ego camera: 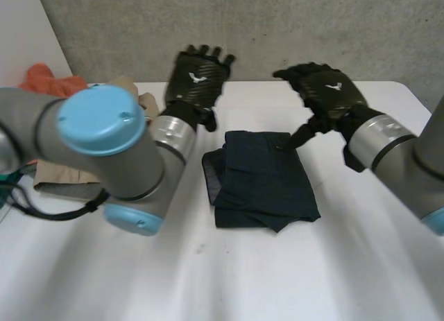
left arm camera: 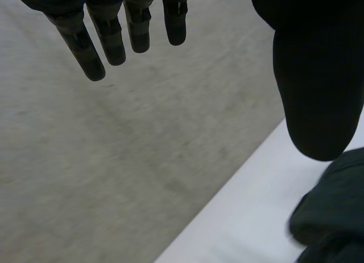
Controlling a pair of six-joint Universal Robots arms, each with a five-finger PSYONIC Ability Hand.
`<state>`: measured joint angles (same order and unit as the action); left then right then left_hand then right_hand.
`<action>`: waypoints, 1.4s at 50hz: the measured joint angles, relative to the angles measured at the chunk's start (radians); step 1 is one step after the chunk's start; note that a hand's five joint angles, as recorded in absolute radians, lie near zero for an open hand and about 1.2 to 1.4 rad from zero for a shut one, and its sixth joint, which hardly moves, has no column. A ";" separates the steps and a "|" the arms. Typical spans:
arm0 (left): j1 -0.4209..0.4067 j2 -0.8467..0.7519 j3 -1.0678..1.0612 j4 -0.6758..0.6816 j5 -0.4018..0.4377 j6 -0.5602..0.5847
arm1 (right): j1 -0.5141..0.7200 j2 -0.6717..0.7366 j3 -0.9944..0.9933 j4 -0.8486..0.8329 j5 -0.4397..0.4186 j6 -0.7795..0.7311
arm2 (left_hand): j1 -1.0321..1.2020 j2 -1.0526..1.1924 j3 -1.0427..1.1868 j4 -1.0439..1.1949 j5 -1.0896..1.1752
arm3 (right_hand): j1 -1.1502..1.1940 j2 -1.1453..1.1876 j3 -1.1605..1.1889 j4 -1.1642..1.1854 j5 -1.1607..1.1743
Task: Fold the laundry.
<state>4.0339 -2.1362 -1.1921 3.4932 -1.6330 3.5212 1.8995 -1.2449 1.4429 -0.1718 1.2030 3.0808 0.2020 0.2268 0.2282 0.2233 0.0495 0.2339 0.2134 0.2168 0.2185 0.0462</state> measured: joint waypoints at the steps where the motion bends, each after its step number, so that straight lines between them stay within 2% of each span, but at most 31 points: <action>1: -0.011 -0.037 0.047 -0.027 0.019 -0.014 | -0.020 0.016 -0.024 0.046 0.003 0.016 | 0.000 0.000 0.000 0.000 0.000 | 0.000 0.000 0.000 0.000 0.000; 6: -0.045 -0.178 0.210 -0.172 0.072 -0.057 | -0.053 0.121 -0.125 0.201 0.008 -0.007 | 0.000 0.000 0.000 0.000 0.000 | 0.000 0.000 0.000 0.000 0.000; 13: -0.070 -0.310 0.337 -0.342 0.083 -0.089 | -0.054 0.261 -0.224 0.301 0.007 -0.074 | 0.010 0.011 0.011 0.011 0.010 | 0.000 0.000 0.000 0.000 0.000; 24: -0.070 -0.363 0.370 -0.492 -0.027 -0.071 | -0.045 0.382 -0.274 0.307 -0.002 -0.195 | 0.105 0.080 0.079 0.087 0.052 | 0.000 0.000 0.000 0.000 0.000; 30: -0.065 -0.372 0.365 -0.582 -0.079 0.015 | -0.040 0.423 -0.291 0.305 -0.001 -0.240 | 0.122 0.086 0.081 0.088 0.052 | -0.001 0.000 0.000 0.000 0.000; 37: -0.067 -0.381 0.356 -0.604 -0.148 0.095 | -0.029 0.478 -0.324 0.316 0.037 -0.296 | 0.119 0.083 0.079 0.086 0.052 | -0.036 -0.011 0.000 0.000 0.000; 46: -0.070 -0.340 0.350 -0.598 -0.164 0.104 | -0.019 0.466 -0.367 0.384 0.112 -0.353 | 0.105 0.051 0.056 0.058 0.047 | -0.060 -0.026 0.000 0.000 -0.003; 51: -0.071 -0.253 0.325 -0.570 -0.159 0.079 | -0.014 0.373 -0.339 0.368 0.121 -0.302 | 0.040 0.020 0.022 0.025 0.014 | -0.060 -0.026 0.000 0.000 -0.004; 57: -0.075 -0.111 0.237 -0.488 -0.147 0.034 | -0.022 0.225 -0.227 0.267 0.127 -0.128 | 0.040 0.010 0.015 0.013 0.004 | -0.060 -0.026 0.000 0.000 -0.004; 64: -0.081 0.089 0.045 -0.386 -0.044 -0.008 | -0.070 0.104 -0.007 0.197 0.123 0.078 | 0.039 0.005 0.010 0.008 0.001 | -0.060 -0.026 0.000 0.000 -0.004; 70: -0.080 0.173 -0.081 -0.356 0.028 -0.055 | -0.088 0.095 0.132 0.172 0.094 0.179 | 0.040 0.005 0.010 0.008 0.001 | -0.060 -0.026 0.000 0.000 -0.004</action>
<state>3.9543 -1.9635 -1.2733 3.1372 -1.6053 3.4659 1.8117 -1.1504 1.5750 0.0000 1.2971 3.2594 0.2415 0.2319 0.2384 0.2312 0.0508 0.1736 0.1876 0.2168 0.2185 0.0424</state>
